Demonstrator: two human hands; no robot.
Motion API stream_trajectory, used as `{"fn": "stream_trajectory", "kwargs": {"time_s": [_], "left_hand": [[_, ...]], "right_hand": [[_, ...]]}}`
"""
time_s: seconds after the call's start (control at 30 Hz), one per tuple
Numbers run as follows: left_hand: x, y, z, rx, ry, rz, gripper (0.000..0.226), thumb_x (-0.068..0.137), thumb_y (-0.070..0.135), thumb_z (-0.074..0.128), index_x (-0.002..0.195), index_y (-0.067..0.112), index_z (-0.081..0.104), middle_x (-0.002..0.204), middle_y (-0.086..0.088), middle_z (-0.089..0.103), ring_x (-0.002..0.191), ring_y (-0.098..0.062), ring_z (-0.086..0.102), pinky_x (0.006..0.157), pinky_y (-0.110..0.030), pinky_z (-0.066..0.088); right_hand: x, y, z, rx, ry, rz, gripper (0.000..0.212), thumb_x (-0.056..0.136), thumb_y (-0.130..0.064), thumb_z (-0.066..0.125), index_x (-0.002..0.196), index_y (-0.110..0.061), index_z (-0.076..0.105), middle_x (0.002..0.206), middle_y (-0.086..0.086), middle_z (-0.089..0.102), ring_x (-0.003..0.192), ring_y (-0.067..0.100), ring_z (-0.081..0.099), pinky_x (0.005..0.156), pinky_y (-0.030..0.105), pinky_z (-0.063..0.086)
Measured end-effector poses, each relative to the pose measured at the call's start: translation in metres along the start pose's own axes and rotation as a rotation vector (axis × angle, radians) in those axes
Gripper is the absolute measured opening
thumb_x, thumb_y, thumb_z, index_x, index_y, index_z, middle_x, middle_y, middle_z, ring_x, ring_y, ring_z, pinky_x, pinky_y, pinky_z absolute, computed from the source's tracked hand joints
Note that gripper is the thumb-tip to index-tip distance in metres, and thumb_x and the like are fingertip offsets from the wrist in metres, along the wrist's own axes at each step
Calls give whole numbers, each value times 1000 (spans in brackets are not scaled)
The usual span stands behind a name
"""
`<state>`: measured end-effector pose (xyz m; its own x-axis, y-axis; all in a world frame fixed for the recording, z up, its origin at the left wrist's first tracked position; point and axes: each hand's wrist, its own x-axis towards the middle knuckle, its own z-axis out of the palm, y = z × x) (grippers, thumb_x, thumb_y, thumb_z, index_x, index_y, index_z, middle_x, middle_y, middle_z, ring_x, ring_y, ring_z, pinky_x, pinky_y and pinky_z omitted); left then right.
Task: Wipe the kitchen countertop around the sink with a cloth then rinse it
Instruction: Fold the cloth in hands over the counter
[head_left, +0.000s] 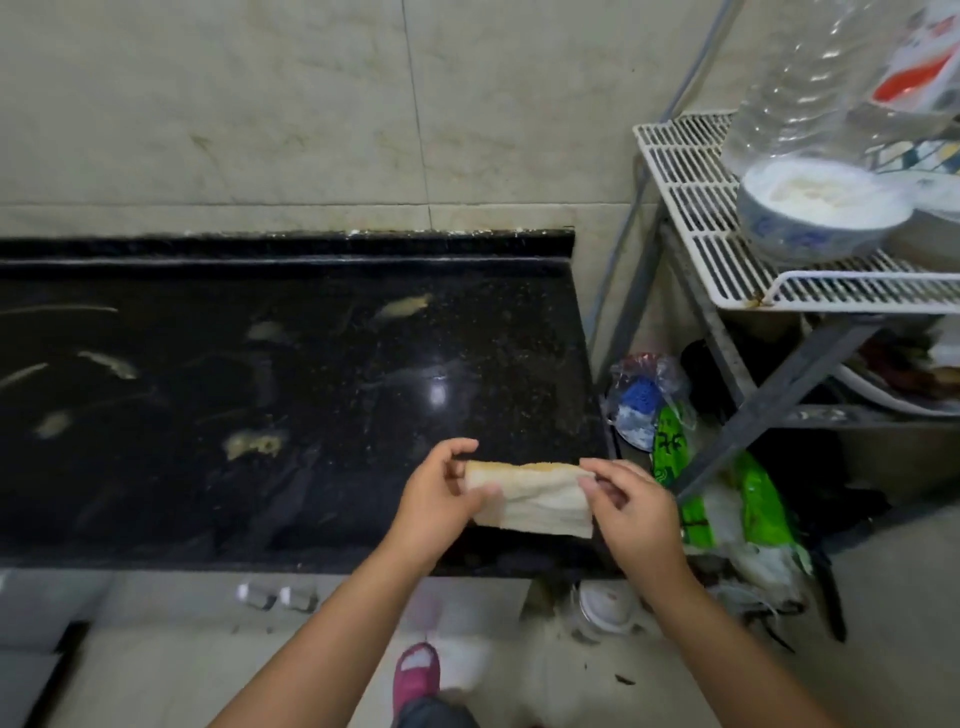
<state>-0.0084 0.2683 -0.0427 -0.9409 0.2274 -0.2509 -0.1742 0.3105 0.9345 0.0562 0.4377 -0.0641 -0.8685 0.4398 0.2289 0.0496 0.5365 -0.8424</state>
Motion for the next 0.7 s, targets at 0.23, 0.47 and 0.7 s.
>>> {"fn": "stream_trajectory", "kwargs": {"time_s": [0.23,0.47,0.7], "left_hand": [[-40,7,-14,406,135,219,21,81,2,65,100,11,68,84,13,47,79,-6,52,71,-1,38],[-54,4,-30,502,-58,228,31,85,7,58,73,34,50,83,17,50,79,-2,50,66,-14,41],[29,-11,-1,552,182,-97,50,92,20,52,137,12,33,129,-9,49,122,-24,43,99,-32,39]], "right_hand": [[-9,-17,-18,-121,-90,-344,21,78,-17,57,75,-1,70,78,-5,49,73,-4,43,71,-3,33],[-20,-27,-27,30,-362,-177,8,79,-31,51,72,-34,53,67,-15,56,74,-7,55,62,2,39],[37,3,21,-414,-422,112,42,92,-18,50,133,-7,45,131,12,49,115,22,52,97,24,37]]}}
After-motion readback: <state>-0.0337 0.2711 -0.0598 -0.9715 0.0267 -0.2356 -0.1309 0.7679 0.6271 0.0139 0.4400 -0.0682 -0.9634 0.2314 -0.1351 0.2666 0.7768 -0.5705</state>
